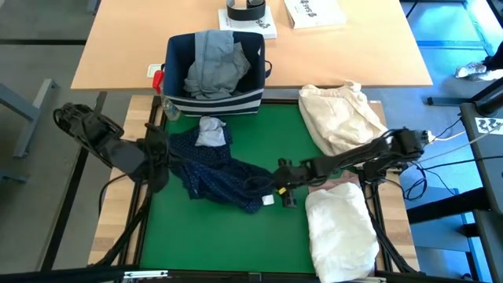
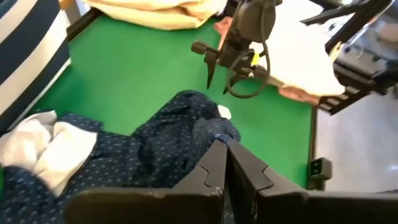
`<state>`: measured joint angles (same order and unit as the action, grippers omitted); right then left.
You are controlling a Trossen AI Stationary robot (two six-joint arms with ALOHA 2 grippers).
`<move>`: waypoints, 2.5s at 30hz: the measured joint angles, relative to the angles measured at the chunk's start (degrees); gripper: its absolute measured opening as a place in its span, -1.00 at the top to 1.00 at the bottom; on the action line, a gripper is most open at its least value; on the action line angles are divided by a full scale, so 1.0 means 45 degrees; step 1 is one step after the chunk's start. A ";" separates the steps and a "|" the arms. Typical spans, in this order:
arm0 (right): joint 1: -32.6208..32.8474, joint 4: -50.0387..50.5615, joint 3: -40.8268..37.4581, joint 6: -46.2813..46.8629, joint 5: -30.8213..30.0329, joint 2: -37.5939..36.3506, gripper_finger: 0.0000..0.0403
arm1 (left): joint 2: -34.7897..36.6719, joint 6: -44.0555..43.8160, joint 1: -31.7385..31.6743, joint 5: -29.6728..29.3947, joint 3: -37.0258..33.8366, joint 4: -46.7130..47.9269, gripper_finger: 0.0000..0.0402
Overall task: Fold laundry
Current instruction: Fold the blue polo shirt
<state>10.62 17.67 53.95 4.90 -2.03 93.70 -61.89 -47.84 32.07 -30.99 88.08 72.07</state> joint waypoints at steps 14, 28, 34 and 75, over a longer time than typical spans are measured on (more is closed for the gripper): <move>-0.0020 -0.2249 0.0047 -0.4533 -0.1335 0.2571 0.02 | -0.0179 -0.0568 -0.0123 -0.0215 -0.0010 0.0192 1.00; 0.0022 -0.1254 0.0060 -0.3115 -0.1239 0.2104 0.91 | -0.0402 0.0217 -0.0121 -0.0605 -0.0010 0.0132 1.00; 0.0502 0.1300 0.1537 -0.2855 -0.2638 0.0351 0.93 | -0.0417 0.0984 -0.0123 -0.0375 -0.0010 0.0132 0.89; -0.1366 0.7456 1.0559 -0.0829 -0.0652 -0.1911 0.95 | -0.7815 0.2395 -0.0695 -0.3541 -0.0010 -0.7055 0.42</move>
<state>4.47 51.22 101.47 1.17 -4.96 85.10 -97.06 -37.07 28.95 -46.93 88.03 40.32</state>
